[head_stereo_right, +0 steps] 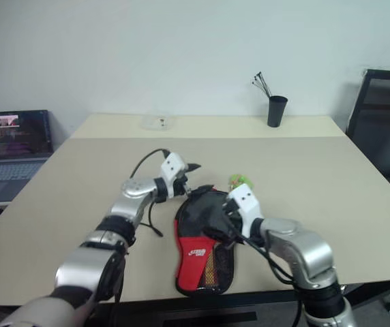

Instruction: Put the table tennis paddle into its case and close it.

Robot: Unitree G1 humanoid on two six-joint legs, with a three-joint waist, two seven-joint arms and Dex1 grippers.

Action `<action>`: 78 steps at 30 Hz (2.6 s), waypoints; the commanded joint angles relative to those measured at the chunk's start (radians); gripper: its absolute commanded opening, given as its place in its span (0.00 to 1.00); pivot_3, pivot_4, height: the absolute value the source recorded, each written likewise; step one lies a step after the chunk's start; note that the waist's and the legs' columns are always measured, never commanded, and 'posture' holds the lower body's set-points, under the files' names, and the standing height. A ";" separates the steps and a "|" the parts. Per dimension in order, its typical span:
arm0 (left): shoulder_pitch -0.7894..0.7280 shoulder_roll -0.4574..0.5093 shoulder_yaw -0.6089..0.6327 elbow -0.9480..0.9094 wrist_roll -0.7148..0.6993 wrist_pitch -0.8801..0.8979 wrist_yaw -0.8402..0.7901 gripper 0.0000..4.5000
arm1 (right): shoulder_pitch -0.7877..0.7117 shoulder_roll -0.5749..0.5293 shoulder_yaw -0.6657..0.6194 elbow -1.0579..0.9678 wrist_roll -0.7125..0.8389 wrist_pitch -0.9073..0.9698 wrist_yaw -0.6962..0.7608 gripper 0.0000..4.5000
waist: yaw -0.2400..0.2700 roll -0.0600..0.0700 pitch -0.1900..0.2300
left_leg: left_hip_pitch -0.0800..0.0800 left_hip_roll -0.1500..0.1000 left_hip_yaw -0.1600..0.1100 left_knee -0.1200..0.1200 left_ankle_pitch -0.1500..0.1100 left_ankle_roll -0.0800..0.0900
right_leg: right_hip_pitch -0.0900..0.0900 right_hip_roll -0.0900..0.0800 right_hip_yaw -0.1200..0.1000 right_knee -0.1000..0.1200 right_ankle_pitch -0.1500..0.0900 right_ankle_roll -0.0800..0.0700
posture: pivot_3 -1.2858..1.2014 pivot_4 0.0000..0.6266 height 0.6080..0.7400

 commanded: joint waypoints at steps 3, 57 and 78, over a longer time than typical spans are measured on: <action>0.147 0.030 -0.008 -0.327 -0.065 0.152 -0.016 0.99 | -0.088 -0.107 -0.128 0.026 0.068 -0.023 0.034 1.00 | -0.001 0.000 0.000 | 0.001 0.000 0.000 0.000 0.000 0.000 | 0.000 0.000 0.000 0.001 0.000 0.000 | 0.52 0.24 1.00; 0.267 0.039 -0.248 -0.354 -0.049 0.171 -0.167 1.00 | -0.662 0.168 -0.189 1.694 -0.305 -0.981 -0.272 0.01 | -0.020 0.003 -0.001 | 0.002 0.000 0.004 -0.001 0.000 0.001 | 0.001 -0.002 0.004 0.000 0.001 0.000 | 0.52 0.24 1.00; 0.202 0.000 -0.271 -0.101 -0.029 0.118 -0.275 1.00 | -0.459 0.102 -0.157 1.241 -0.290 -0.727 -0.220 0.01 | -0.014 0.011 -0.008 | 0.003 -0.001 0.003 -0.001 0.000 0.001 | 0.002 0.000 0.003 0.000 0.001 0.000 | 0.52 0.24 1.00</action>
